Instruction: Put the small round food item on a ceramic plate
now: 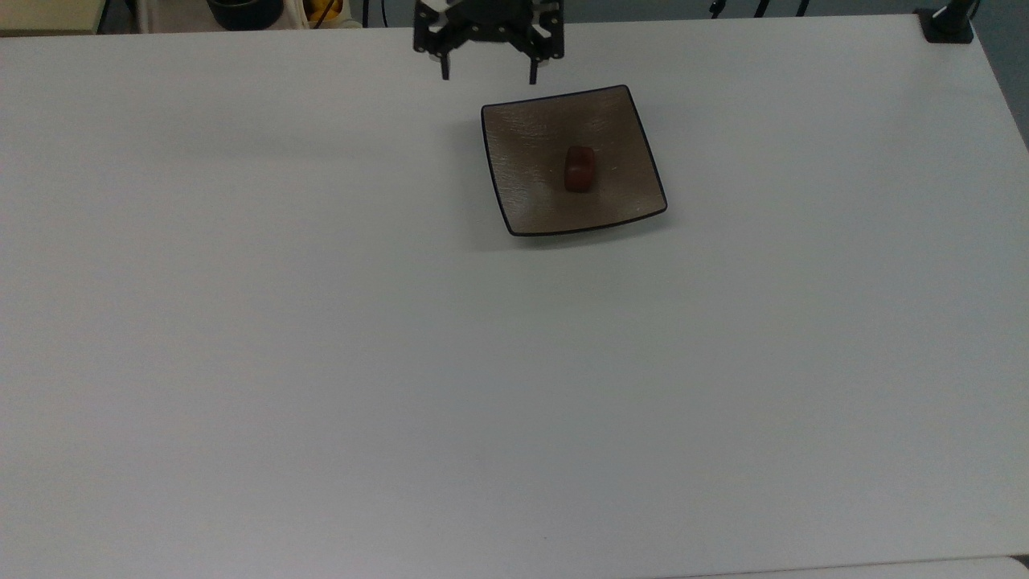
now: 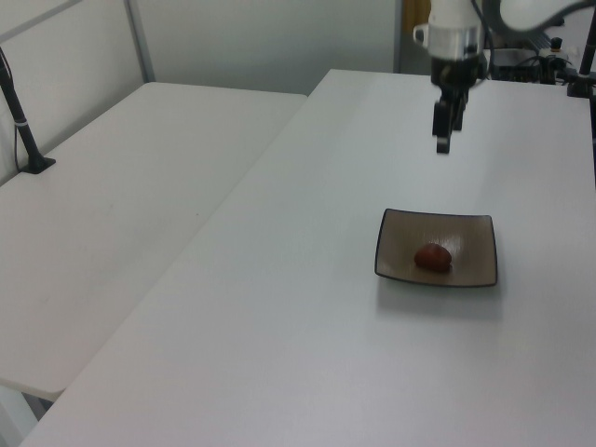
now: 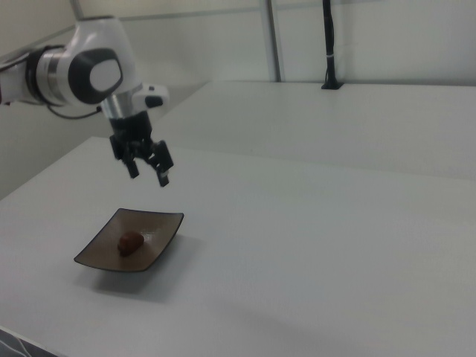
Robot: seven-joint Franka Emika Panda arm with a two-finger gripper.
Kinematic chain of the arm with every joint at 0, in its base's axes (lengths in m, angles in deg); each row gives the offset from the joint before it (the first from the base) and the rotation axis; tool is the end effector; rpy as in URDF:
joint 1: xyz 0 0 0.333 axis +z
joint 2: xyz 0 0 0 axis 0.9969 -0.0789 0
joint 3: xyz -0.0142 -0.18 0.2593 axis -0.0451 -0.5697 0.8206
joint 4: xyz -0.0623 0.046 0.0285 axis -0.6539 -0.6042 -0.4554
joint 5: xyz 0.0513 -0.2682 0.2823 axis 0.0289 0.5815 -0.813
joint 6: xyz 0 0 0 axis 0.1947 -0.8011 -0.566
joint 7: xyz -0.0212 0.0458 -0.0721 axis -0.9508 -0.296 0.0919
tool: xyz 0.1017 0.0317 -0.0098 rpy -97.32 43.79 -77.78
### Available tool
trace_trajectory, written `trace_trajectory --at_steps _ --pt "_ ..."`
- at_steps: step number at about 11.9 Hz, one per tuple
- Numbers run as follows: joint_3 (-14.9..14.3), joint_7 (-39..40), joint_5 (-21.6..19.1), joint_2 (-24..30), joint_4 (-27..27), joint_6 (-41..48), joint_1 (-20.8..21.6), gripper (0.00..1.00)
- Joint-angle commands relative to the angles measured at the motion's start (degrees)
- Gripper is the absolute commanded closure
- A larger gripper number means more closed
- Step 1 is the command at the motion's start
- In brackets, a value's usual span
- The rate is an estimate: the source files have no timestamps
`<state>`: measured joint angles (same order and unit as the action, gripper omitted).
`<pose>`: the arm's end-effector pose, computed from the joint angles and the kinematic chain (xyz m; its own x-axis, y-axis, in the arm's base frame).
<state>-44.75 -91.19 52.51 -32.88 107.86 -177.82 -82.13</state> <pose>0.5393 0.1091 0.5257 0.9998 0.0164 -0.0139 0.0166 -0.9998 0.0149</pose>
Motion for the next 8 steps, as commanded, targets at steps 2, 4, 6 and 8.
trace_trajectory --at_steps 2,4,6,8 --pt "-4.64 -0.76 0.37 -0.57 -8.01 5.04 -0.98 0.0" --pt "-7.89 -0.94 0.28 -1.27 -8.72 3.82 0.6 0.0" --pt "-10.1 -0.67 -0.16 -1.71 -9.77 3.2 2.27 0.0" --pt "-10.19 -0.5 -0.25 -1.62 -9.69 3.28 2.37 0.0"
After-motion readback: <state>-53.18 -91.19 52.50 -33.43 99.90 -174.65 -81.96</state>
